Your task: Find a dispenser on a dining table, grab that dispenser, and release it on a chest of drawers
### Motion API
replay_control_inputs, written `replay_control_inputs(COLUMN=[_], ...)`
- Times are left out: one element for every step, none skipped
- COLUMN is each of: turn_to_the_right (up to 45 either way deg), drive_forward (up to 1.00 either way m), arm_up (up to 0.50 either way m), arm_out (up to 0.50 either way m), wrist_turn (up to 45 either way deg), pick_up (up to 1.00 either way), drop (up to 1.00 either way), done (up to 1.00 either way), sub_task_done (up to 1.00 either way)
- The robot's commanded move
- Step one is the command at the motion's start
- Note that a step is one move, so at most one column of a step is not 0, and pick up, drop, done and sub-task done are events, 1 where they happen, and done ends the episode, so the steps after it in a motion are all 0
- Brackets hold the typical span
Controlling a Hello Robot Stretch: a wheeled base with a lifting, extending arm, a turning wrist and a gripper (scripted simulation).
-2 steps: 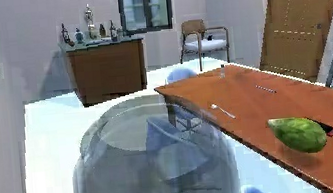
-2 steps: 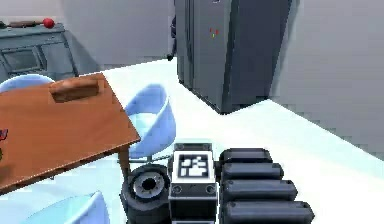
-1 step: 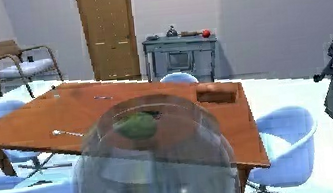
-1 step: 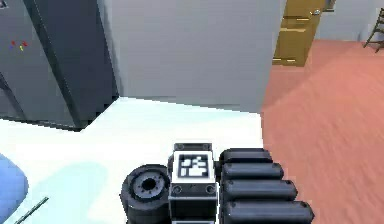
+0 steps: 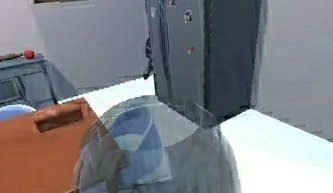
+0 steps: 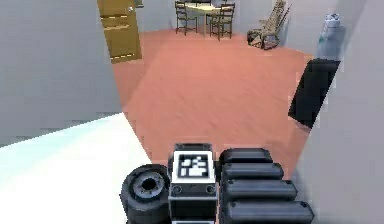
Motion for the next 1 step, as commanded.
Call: replay_control_inputs(turn_to_the_right=[42.0], drive_forward=[0.00], arm_up=[0.00], arm_out=[0.00], wrist_turn=[0.0], pick_up=[0.00], drop=[0.00], done=[0.00], sub_task_done=[0.00])
